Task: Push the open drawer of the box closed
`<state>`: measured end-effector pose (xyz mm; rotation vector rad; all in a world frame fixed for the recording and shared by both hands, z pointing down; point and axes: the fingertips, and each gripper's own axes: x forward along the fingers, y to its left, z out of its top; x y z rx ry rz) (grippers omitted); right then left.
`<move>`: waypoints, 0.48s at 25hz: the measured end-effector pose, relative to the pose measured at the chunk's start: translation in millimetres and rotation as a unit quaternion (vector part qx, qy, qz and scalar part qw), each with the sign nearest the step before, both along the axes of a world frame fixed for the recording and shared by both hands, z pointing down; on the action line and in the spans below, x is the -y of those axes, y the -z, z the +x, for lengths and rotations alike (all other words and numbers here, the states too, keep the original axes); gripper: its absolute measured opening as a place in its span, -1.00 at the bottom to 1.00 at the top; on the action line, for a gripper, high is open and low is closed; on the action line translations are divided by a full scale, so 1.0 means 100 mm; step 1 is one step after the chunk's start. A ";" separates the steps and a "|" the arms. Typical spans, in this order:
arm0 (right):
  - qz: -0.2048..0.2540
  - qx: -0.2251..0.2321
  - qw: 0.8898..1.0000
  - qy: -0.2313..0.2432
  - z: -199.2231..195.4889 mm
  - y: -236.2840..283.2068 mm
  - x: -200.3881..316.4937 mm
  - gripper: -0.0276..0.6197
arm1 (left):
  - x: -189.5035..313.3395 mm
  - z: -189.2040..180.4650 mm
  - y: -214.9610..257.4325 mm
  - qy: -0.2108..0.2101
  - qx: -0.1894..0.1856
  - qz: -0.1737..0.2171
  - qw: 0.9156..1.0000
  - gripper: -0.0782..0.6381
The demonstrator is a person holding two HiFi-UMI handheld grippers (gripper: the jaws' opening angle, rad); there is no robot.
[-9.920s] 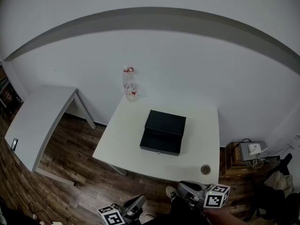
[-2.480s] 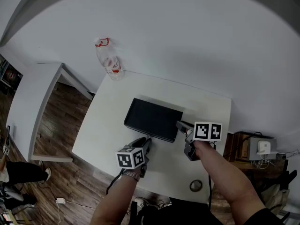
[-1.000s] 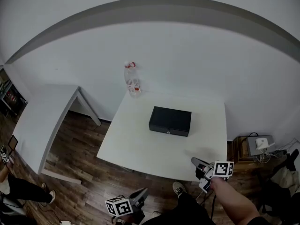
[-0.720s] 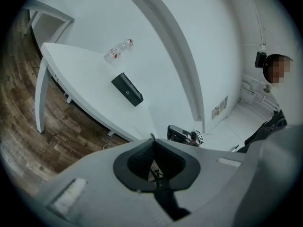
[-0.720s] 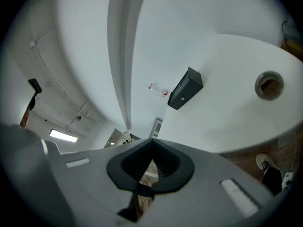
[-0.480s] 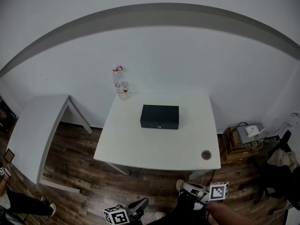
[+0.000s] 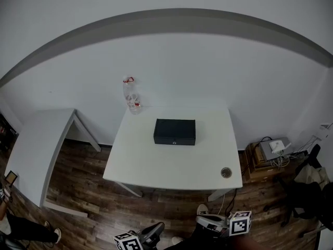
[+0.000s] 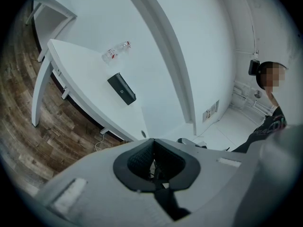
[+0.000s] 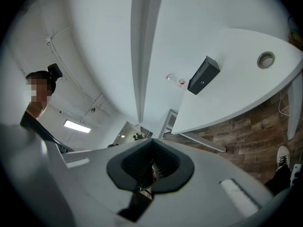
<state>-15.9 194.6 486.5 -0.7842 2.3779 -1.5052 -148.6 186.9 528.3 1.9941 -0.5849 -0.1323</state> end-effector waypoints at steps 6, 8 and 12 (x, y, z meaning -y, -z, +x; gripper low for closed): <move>-0.006 0.002 1.000 0.016 -0.07 0.00 -0.07 -0.92 | -0.06 -0.01 -0.04 0.010 -0.004 -0.013 1.000 -0.78; -0.005 0.003 1.000 0.019 -0.08 -0.01 -0.08 -0.91 | -0.07 -0.02 -0.05 0.011 -0.004 -0.014 1.000 -0.78; -0.005 0.006 1.000 0.023 -0.11 0.00 -0.10 -0.91 | -0.10 -0.05 -0.04 0.014 -0.004 -0.015 1.000 -0.78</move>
